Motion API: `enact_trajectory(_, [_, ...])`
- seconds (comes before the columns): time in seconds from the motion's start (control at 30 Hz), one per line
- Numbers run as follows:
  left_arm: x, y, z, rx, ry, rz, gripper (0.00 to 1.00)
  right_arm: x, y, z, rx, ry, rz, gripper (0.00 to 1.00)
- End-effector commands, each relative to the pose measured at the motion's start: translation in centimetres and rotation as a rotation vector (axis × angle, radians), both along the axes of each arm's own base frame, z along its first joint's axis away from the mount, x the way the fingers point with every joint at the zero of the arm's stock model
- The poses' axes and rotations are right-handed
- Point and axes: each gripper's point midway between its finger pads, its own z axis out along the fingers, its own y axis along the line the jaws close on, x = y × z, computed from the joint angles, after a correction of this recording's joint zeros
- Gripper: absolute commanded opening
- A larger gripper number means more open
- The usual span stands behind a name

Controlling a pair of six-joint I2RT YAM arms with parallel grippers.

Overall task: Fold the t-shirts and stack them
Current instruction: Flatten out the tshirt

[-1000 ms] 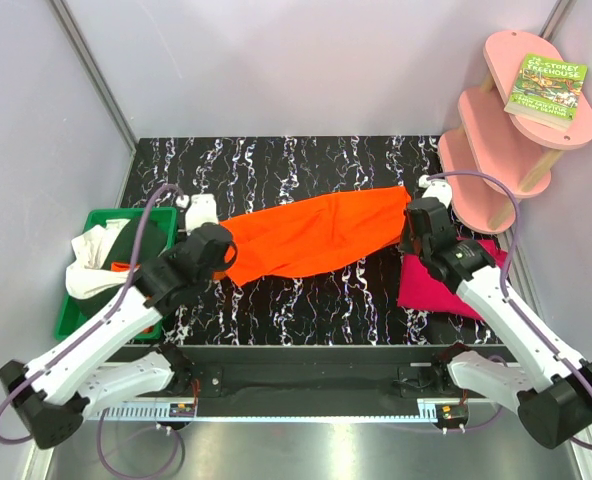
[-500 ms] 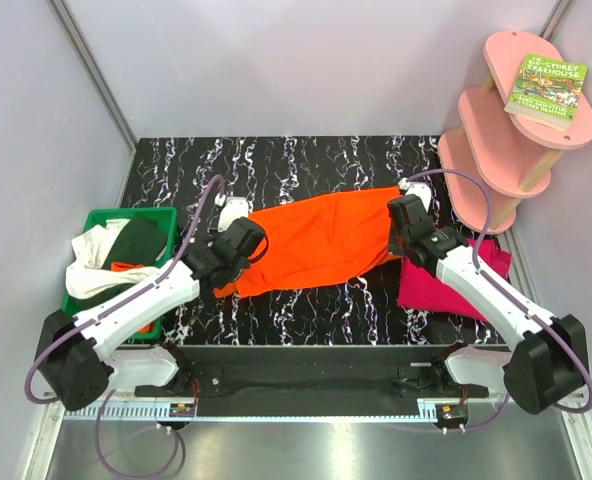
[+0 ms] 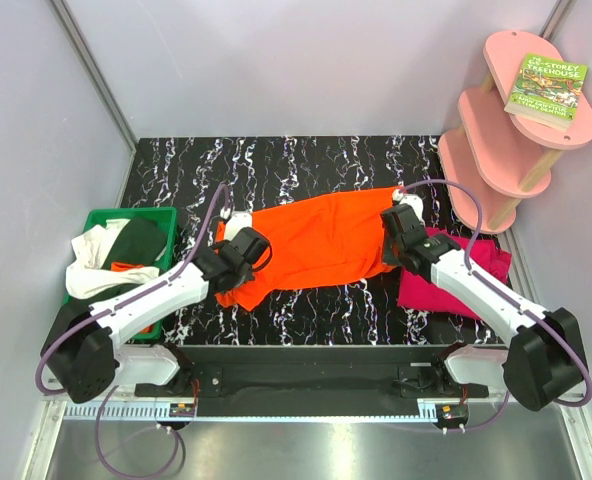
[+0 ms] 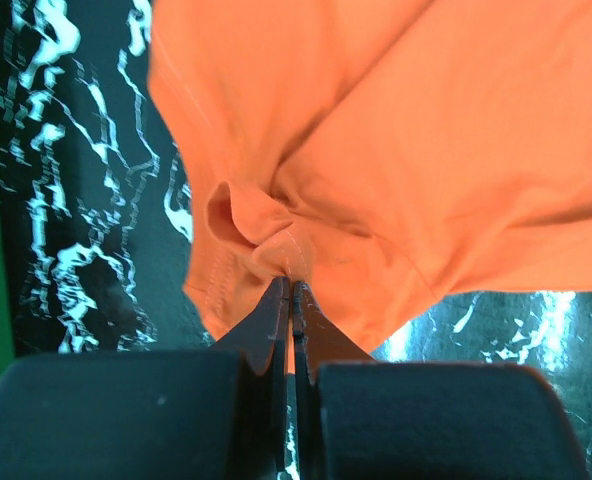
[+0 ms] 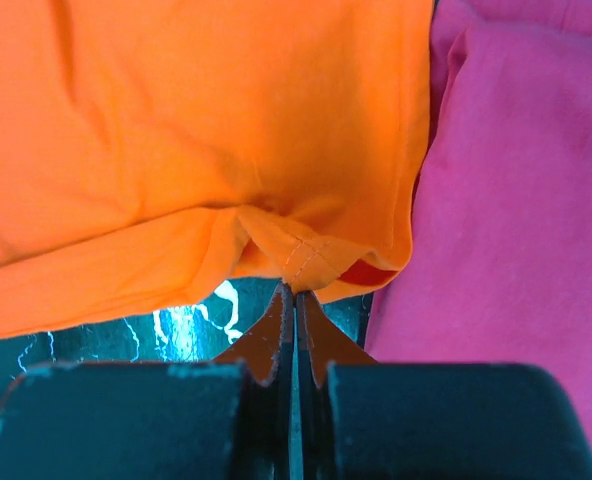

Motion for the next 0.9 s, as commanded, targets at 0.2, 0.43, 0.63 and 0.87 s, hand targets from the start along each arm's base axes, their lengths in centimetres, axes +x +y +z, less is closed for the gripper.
enact_trajectory(0.2, [-1.0,-0.3,0.0,-0.076,0.015,0.025,0.00,-1.0,1.0,0.4,0.052,-0.013,0.007,0.00])
enact_trajectory(0.43, [0.9,1.1,2.7,-0.021,-0.090,0.067,0.00,-0.2,1.2,0.6,0.036,-0.018,0.016,0.00])
enact_trajectory(0.63, [3.0,2.5,3.6,-0.092,-0.127,0.139,0.00,0.3,1.5,1.4,0.043,-0.041,0.022,0.00])
enact_trajectory(0.87, [4.4,6.6,4.6,-0.111,-0.184,0.243,0.00,0.2,1.6,1.5,0.049,-0.042,0.029,0.00])
